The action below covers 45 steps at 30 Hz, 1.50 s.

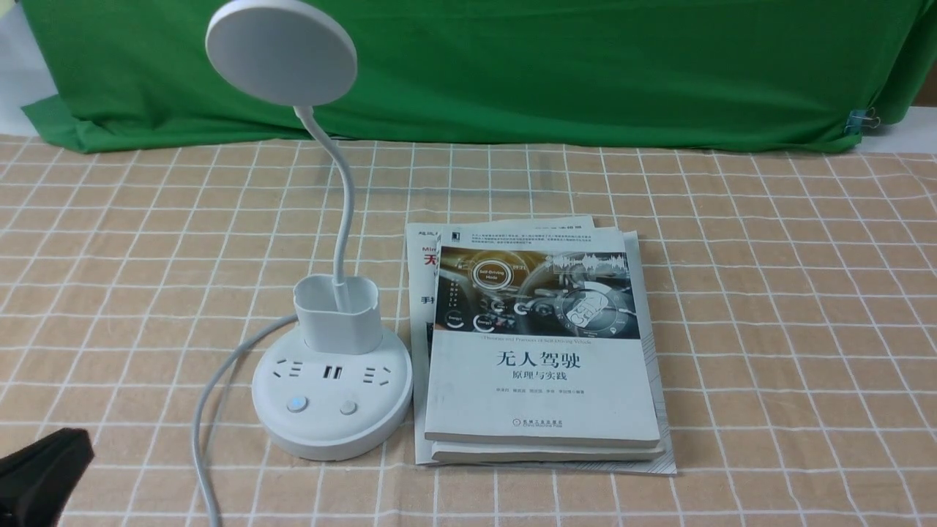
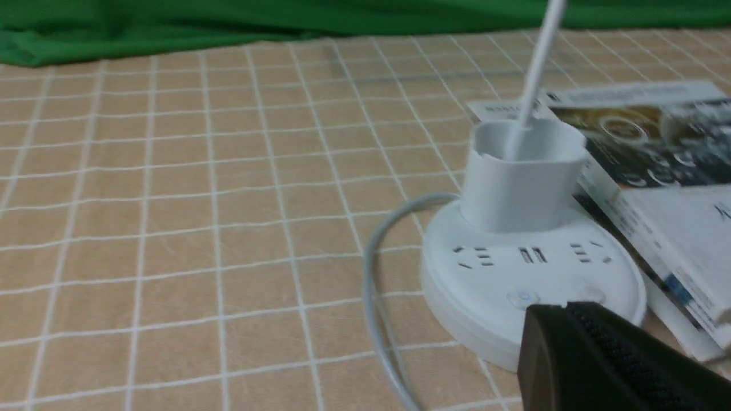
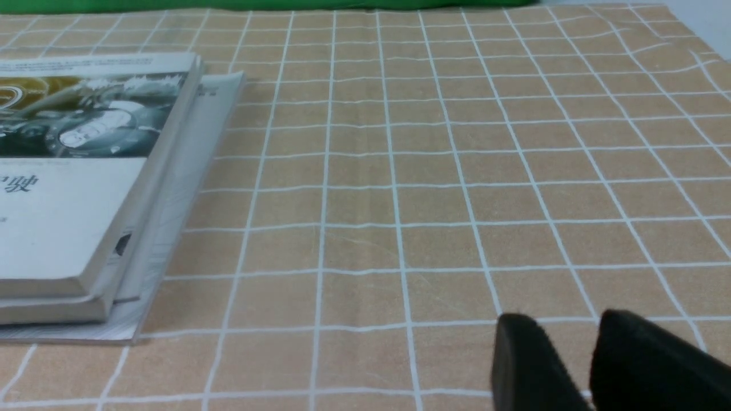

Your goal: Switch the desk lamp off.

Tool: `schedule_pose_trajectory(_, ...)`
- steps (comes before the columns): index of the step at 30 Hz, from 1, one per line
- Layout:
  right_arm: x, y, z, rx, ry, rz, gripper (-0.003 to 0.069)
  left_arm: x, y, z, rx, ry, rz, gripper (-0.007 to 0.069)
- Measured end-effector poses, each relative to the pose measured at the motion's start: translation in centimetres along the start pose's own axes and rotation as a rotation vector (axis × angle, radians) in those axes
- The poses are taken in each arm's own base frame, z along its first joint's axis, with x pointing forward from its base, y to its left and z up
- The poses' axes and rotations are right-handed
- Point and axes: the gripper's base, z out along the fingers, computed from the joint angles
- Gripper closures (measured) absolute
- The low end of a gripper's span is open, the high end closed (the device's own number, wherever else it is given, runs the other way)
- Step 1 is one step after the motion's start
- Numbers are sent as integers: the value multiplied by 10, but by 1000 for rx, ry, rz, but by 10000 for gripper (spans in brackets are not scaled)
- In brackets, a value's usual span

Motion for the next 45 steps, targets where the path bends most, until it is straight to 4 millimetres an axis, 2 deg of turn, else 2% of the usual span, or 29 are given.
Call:
schedule_pose_trajectory(5, 0, 0, 0, 0, 0, 0, 416, 24, 6, -8, -115, -62, -38, 628)
schedule_pose_trajectory(8, 0, 0, 0, 0, 0, 0, 416, 37, 6, -8, -138, -42, -62, 628)
schedule_pose_trajectory(45, 0, 0, 0, 0, 0, 0, 416, 41, 3, -8, -89, -11, -101, 628)
